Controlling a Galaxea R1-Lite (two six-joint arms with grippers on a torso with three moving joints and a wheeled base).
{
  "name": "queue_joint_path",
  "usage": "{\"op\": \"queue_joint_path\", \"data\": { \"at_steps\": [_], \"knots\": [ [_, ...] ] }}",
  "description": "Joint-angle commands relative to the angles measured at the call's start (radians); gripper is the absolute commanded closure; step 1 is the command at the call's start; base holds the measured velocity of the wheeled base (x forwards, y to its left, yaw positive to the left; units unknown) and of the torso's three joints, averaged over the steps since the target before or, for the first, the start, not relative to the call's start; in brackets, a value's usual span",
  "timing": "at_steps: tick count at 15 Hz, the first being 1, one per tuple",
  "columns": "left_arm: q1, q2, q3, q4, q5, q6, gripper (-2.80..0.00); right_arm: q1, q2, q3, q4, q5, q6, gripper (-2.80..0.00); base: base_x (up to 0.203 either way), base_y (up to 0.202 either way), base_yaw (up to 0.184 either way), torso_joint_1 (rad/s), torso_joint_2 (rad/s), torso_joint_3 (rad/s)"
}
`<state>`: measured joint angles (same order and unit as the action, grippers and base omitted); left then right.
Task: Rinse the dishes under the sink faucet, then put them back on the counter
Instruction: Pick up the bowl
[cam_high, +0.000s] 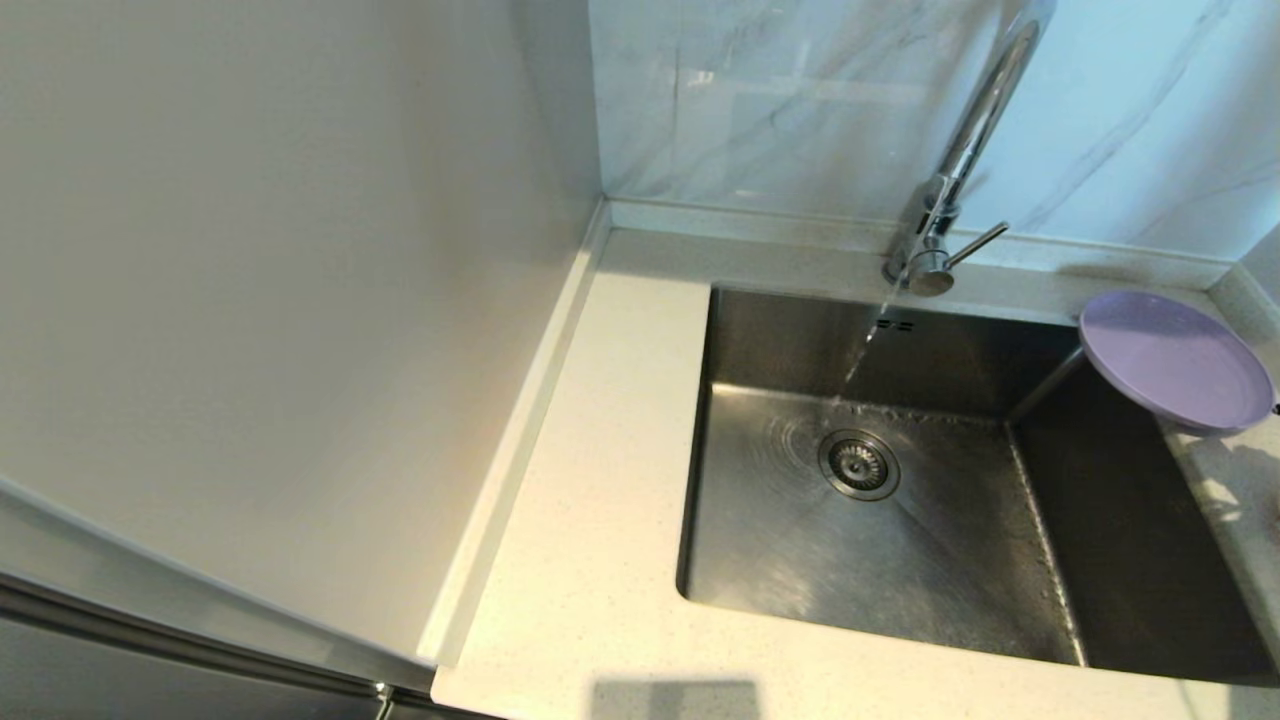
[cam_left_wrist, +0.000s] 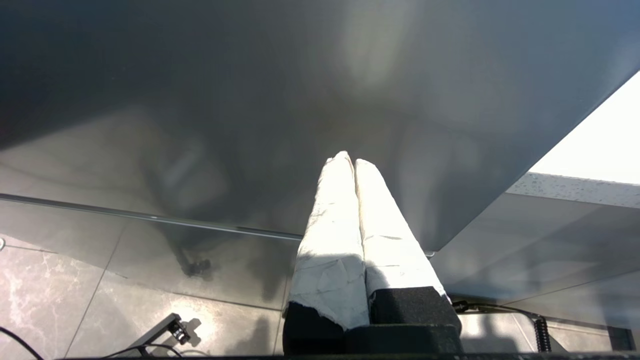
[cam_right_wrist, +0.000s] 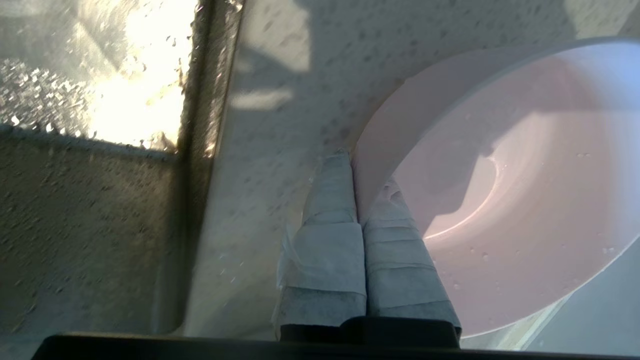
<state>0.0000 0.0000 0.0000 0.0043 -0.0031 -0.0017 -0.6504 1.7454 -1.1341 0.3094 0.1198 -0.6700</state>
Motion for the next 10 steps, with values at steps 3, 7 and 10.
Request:
{"op": "queue_joint_path", "data": {
  "at_steps": [3,7,10],
  "knots": [
    [0.0,0.0,0.0,0.0,0.0,0.0,0.0,0.028,-0.11,0.053,-0.012,0.024,-0.056,0.0,0.0,0.0,0.0,0.0,0.0,0.0],
    [0.0,0.0,0.0,0.0,0.0,0.0,0.0,0.148,-0.256,0.108,-0.016,0.064,-0.135,0.0,0.0,0.0,0.0,0.0,0.0,0.0],
    [0.0,0.0,0.0,0.0,0.0,0.0,0.0,0.3,-0.323,0.08,0.057,0.067,-0.145,0.0,0.0,0.0,0.0,0.0,0.0,0.0]
  ]
}}
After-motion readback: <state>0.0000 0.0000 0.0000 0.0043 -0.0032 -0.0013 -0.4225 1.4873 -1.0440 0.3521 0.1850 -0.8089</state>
